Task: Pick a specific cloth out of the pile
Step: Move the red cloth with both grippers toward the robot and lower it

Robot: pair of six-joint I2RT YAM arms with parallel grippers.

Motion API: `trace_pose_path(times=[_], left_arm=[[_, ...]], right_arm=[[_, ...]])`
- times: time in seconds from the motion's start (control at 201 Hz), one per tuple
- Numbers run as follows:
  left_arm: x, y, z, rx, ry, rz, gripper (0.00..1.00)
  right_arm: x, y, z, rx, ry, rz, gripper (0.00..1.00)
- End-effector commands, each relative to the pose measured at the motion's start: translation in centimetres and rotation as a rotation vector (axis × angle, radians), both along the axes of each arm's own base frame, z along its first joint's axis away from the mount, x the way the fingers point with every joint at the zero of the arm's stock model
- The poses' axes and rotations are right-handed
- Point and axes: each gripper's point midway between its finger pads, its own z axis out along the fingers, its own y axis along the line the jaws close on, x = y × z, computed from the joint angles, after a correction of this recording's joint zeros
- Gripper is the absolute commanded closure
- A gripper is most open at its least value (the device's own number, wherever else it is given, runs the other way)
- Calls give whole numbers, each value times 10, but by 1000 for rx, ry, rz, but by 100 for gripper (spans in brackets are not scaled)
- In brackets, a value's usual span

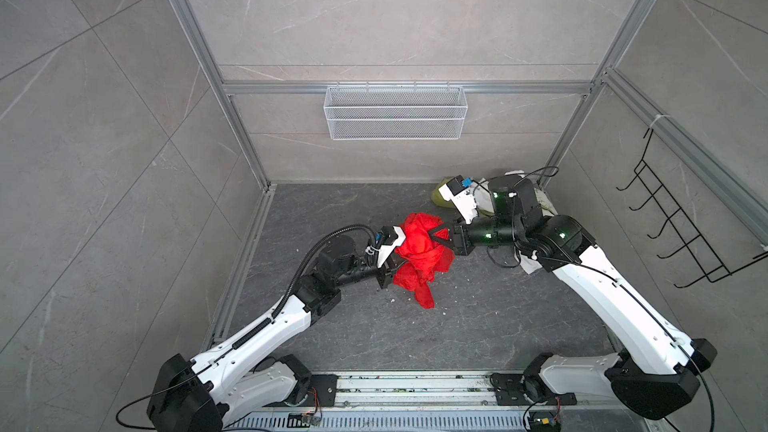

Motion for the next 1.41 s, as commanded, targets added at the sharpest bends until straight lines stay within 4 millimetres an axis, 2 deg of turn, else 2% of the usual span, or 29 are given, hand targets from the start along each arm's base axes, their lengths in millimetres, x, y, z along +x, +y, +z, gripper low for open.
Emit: trace_pose_path(times=[0.0,0.398,0.737,1.125,1.409], left_arm=[[-10,4,19,-21,-68,11,100],[-33,6,13,2,-63,12,100],[-48,7,7,14,-42,8,100],[-54,12,-2,22,-13,27,100],[-57,21,-18,25,27,55,100]], right_arm=[[-10,-5,1,-9,-9,-9,100],[-30,-3,-13,-38,16,7,100],[-37,3,-23,-58,29,23,100],[-41,8,-37,-80,52,33,100],[-43,11,-49,-93,80,35,100]])
